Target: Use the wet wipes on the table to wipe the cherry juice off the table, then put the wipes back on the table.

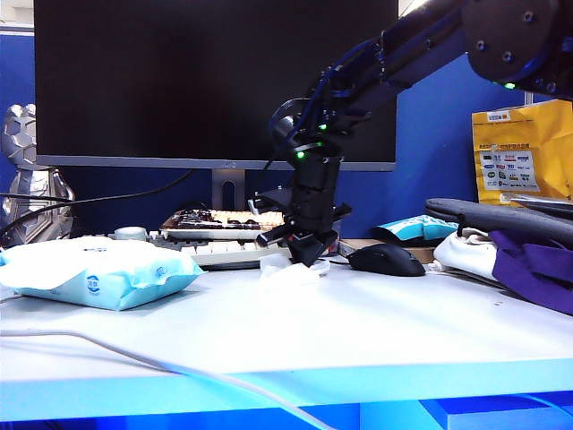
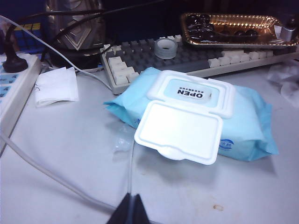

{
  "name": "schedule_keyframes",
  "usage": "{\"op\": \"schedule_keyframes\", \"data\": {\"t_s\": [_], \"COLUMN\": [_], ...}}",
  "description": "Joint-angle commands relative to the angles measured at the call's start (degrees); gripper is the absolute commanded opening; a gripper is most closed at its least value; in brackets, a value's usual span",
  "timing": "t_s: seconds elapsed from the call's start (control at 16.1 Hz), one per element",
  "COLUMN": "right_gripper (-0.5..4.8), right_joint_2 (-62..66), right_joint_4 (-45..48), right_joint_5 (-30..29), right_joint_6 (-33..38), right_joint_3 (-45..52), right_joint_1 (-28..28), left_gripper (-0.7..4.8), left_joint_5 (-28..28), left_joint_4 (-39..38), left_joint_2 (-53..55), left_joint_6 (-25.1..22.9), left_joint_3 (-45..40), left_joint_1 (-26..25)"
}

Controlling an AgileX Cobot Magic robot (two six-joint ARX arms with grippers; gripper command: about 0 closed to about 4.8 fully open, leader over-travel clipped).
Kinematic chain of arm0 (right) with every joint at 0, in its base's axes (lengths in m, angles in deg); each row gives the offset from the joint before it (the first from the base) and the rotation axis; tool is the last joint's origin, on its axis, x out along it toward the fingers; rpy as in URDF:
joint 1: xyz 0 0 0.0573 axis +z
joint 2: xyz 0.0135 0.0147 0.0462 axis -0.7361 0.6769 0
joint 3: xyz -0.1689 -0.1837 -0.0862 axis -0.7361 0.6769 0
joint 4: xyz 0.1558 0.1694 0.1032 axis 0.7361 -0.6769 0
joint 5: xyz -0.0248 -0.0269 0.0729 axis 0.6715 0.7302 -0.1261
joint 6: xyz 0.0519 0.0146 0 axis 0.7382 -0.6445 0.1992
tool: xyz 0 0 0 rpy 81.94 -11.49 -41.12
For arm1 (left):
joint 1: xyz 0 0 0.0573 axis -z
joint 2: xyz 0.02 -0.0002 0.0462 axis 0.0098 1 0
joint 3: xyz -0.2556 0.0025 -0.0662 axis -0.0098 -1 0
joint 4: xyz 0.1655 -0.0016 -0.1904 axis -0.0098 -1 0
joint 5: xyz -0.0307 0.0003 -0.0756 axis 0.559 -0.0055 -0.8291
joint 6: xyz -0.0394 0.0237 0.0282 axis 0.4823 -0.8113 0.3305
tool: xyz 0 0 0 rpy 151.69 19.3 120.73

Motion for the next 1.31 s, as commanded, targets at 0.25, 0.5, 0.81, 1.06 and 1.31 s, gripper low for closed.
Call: {"op": "schedule_keyframes", "data": {"t_s": [0.25, 0.5, 0.81, 1.06, 1.31], "right_gripper": [-0.01, -0.01, -0.01, -0.01, -0.01], "right_joint_2": [1.68, 2.34, 2.25, 2.29, 2.38], "right_joint_4": [-16.26, -9.84, -9.6, -18.05, -11.26], "right_joint_5": [-21.07, 6.25, -9.81, -29.2, 1.09], "right_joint_6": [-6.56, -5.44, -5.22, -8.17, -5.33], "right_joint_3": [-3.06, -3.13, -3.19, -3.19, -3.13], "right_joint_1": [4.39, 3.93, 2.89, 4.59, 3.67], "left_gripper": [-0.05, -0.05, -0.05, -0.05, -0.05], "left_joint_5": [-0.24, -0.24, -0.22, -0.22, -0.22], "left_joint_4": [-0.68, -0.68, -0.68, -0.7, -0.7], "left_joint_2": [-0.17, -0.17, -0.17, -0.17, -0.17], "left_joint_6": [-0.24, -0.24, -0.24, -0.24, -0.24], "left_joint_3": [-0.02, -0.02, -0.02, -0.02, -0.02], "left_joint_1": [-0.02, -0.04, -0.04, -0.04, -0.04]}}
